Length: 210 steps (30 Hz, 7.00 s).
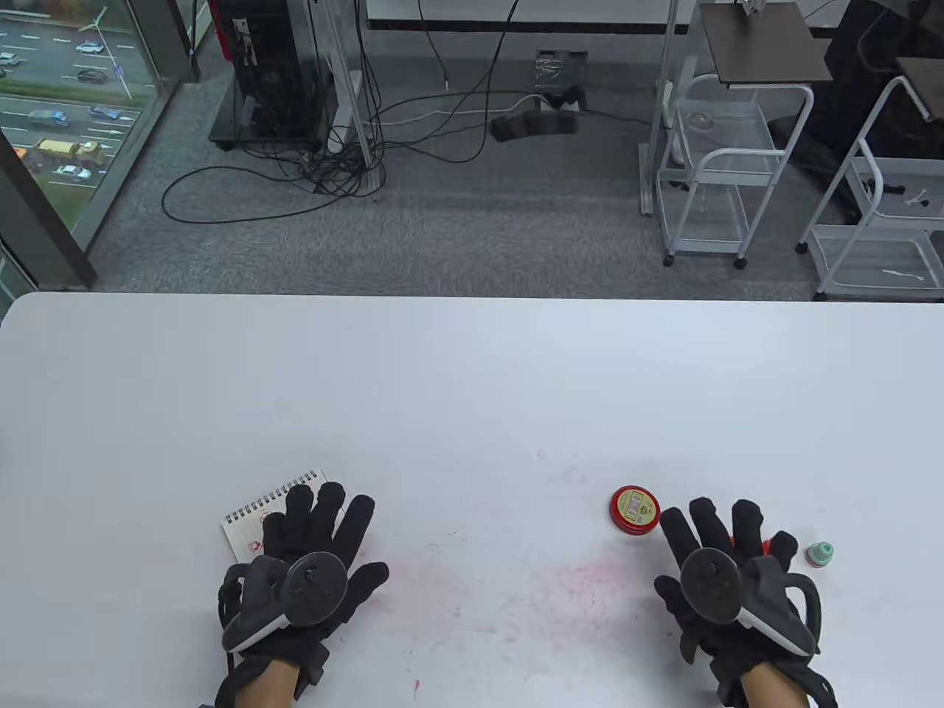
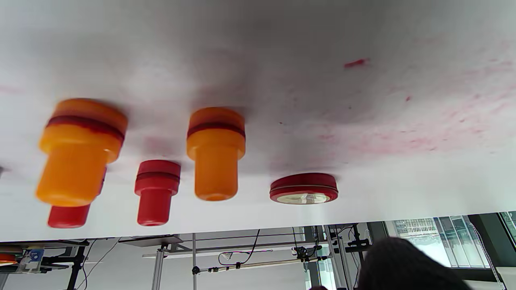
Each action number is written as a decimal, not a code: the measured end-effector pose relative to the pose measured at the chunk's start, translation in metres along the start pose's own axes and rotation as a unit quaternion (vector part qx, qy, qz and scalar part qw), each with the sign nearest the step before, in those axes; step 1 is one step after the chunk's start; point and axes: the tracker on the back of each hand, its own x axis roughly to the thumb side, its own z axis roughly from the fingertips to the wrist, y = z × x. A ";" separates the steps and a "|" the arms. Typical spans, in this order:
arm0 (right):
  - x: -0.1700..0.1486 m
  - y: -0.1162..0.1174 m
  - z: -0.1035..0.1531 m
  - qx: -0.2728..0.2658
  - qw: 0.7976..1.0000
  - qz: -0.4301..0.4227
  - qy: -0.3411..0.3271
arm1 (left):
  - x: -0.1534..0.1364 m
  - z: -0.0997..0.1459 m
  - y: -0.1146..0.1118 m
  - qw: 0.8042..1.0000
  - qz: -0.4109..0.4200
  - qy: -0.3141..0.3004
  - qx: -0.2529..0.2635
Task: Stamp reward stamp onto notebook
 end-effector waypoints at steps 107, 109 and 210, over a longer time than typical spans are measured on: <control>0.029 -0.021 0.020 -0.056 0.994 -0.044 -0.082 | 0.138 -0.051 -0.060 0.958 0.159 0.198 -0.130; 0.029 -0.022 0.020 -0.057 0.994 -0.045 -0.083 | 0.141 -0.051 -0.066 0.963 0.090 0.193 -0.163; 0.097 0.022 0.012 -0.001 0.986 0.006 -0.165 | 0.030 -0.010 -0.001 0.998 0.012 -0.059 -0.003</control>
